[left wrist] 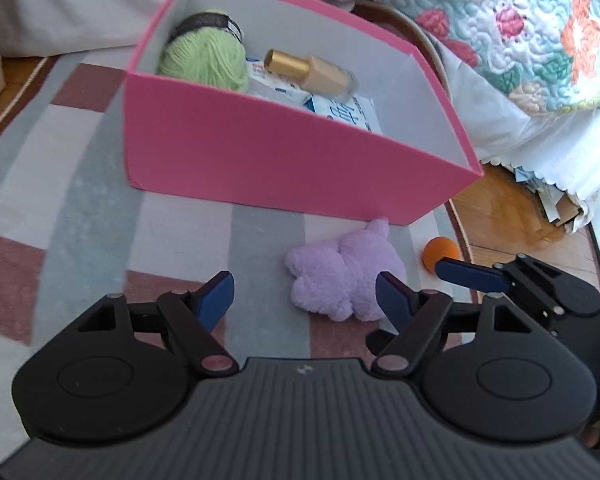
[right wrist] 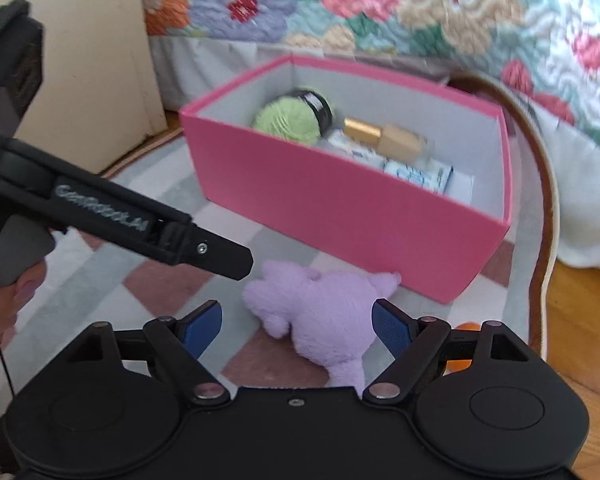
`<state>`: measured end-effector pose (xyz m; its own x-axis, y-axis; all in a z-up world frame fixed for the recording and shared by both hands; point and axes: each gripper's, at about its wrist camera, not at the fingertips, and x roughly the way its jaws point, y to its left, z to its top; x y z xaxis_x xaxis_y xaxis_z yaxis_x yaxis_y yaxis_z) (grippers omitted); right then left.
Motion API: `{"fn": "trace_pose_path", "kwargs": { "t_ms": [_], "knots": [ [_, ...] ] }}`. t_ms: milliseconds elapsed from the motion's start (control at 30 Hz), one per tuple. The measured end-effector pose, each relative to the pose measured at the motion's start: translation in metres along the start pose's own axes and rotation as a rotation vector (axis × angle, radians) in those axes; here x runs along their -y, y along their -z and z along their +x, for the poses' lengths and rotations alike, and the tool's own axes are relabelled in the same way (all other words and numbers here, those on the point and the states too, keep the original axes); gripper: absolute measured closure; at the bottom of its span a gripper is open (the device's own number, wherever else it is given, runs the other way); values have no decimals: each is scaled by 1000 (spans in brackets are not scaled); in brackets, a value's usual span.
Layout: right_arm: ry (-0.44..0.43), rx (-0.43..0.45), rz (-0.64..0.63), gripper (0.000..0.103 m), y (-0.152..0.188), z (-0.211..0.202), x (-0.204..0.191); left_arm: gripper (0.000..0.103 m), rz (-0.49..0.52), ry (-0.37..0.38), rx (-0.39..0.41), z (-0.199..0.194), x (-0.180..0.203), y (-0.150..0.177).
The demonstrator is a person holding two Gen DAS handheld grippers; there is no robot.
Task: Organize objects
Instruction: 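Withdraw the left tool and move it down to the lilac plush toy, then close the left tool on the lilac plush toy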
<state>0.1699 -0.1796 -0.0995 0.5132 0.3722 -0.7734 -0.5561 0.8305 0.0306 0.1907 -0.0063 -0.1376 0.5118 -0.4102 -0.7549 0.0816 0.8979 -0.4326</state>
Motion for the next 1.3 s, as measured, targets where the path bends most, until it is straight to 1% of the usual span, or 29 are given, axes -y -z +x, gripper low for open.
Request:
{"fn": "trace_pose_path", "kwargs": {
  "t_ms": [67,133,267,333,367,400,433,467,500,533,567,667,733,867,933,1067,1133,1233,1300],
  "knots": [
    [6,-9,14,17,4,12,6,30,21,-13,19,10,1,2],
    [12,-21,37,18,8,23,12,35,17,-18,28,19,1,2],
    [20,-36,80,18,14,37,22,45,-21,29,31,31,-2,5],
    [19,-41,101,18,17,41,24,51,-33,42,15,36,-3,7],
    [11,-43,113,19,18,42,26,59,-41,53,1,39,-3,8],
    [-3,-43,128,25,20,43,27,67,-52,66,-13,41,-4,9],
    [-21,-43,141,34,21,43,28,67,-61,76,-18,42,-4,10],
    [-27,-45,152,35,22,43,29,67,-56,73,-10,42,-3,11],
    [-16,-44,157,43,23,42,29,70,-37,61,5,41,0,12],
    [0,-41,157,46,24,42,28,70,-8,48,23,41,4,14],
    [-6,-40,164,46,25,42,29,70,3,44,32,42,6,15],
    [-10,-42,189,48,27,43,31,70,0,54,22,48,8,17],
    [-2,-46,176,48,27,46,30,70,4,54,15,49,7,17],
    [33,-64,129,49,29,52,23,70,-38,75,-3,47,3,17],
    [53,-68,119,51,28,51,18,71,-36,69,-29,43,5,18],
    [45,-69,122,52,31,43,12,71,-3,47,-38,28,15,20],
    [43,-74,117,52,31,35,8,72,5,45,-58,22,18,24],
    [32,-114,118,52,34,24,4,72,-7,47,-109,14,19,31],
    [33,-143,112,52,36,17,-2,72,-2,60,-122,9,21,34]
  ]
}}
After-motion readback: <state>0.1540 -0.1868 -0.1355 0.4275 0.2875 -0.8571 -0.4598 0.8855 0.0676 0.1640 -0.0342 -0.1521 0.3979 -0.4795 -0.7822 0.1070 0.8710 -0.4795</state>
